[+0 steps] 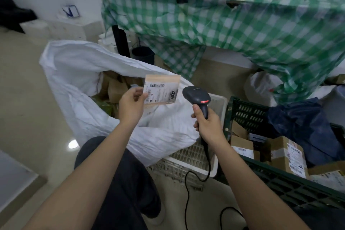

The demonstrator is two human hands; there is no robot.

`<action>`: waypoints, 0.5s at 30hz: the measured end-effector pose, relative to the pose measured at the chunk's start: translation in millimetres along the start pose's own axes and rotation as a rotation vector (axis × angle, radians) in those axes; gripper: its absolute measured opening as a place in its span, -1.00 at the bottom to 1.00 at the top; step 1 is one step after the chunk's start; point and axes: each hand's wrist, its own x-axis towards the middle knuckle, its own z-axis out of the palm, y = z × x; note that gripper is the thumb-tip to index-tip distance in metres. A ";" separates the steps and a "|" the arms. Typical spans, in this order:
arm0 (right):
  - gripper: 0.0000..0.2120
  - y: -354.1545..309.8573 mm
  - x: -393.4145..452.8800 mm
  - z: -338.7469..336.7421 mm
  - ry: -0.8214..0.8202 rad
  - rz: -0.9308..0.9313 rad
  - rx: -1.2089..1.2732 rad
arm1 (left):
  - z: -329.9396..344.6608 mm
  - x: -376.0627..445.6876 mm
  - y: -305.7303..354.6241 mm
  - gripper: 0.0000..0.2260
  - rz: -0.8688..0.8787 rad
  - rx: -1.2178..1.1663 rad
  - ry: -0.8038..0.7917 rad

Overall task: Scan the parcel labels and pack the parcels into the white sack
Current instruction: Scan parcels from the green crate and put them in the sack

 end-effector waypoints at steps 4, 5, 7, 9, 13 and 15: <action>-0.64 -15.9 23.9 22.1 -0.043 0.034 -0.029 | -43.3 55.1 -2.7 -0.85 0.153 0.372 0.082; -0.63 -18.0 27.8 24.3 -0.051 0.032 -0.034 | -48.9 65.9 -6.1 -0.82 0.135 0.447 0.046; -0.62 -16.8 31.9 23.3 -0.046 0.036 -0.031 | -49.6 74.6 -8.2 -0.80 0.078 0.487 -0.008; -0.64 -10.7 33.9 13.5 -0.021 0.045 -0.017 | -37.2 70.9 -1.5 -0.80 0.092 0.435 -0.013; -0.66 9.9 28.0 -29.1 0.061 0.084 -0.010 | 14.8 43.0 14.7 -0.85 0.134 0.271 -0.135; -0.69 23.3 20.7 -57.6 0.109 0.111 -0.003 | 47.8 25.5 18.9 -0.91 0.121 0.189 -0.234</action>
